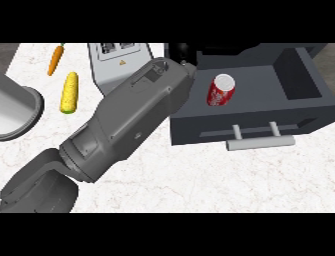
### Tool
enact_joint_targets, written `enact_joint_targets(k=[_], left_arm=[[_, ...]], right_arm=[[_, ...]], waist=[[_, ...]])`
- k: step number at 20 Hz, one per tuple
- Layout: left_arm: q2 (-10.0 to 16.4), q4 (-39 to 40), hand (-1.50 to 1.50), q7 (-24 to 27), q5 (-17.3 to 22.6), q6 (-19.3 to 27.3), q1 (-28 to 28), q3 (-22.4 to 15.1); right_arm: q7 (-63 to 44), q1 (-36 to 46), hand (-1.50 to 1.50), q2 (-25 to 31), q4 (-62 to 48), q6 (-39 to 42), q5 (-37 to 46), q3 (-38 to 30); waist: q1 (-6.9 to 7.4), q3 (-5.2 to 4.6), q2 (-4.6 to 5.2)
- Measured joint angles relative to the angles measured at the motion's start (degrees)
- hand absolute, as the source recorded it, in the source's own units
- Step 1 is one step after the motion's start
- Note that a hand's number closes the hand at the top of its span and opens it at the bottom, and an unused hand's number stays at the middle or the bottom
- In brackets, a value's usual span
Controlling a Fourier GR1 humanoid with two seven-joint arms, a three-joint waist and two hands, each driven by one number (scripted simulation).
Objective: Pick up the can, place it into the drawer and close the drawer
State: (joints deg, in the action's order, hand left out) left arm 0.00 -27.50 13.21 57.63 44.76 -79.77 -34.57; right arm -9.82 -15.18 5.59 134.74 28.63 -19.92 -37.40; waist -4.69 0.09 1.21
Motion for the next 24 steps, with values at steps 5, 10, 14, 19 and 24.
enact_joint_targets(k=[5, 10, 14, 19, 24], left_arm=[[0.0, -0.2, -1.50, 2.2, 1.0, 0.6, -1.0, -0.1], [0.0, -0.7, -1.50, 3.0, 2.0, 1.0, -1.9, 0.0], [0.0, -0.8, -1.50, 3.1, 2.6, 0.3, -1.7, 0.5], [0.1, -1.6, -1.50, 1.7, 2.6, 0.8, -1.8, 0.9], [0.5, -1.8, -1.50, 1.0, 1.1, 1.2, -0.8, 1.3]], right_arm=[[2.6, 4.0, -1.50, 1.0, 1.8, 0.4, 8.4, 3.4], [4.5, 7.6, -1.50, 0.4, 3.1, -0.2, 21.8, 9.9], [5.4, 11.1, -1.50, -0.1, 1.7, -1.7, 33.2, 16.7], [8.0, 16.5, -1.50, -0.2, -4.9, -6.0, 47.5, 24.5], [10.1, 23.1, -1.50, 0.2, -13.9, -11.4, 58.8, 30.5]], waist=[[0.96, -0.02, -0.03], [2.32, -0.04, -0.18], [3.33, -0.07, -0.30], [4.63, -0.09, -0.61], [5.30, -0.09, -0.82]])
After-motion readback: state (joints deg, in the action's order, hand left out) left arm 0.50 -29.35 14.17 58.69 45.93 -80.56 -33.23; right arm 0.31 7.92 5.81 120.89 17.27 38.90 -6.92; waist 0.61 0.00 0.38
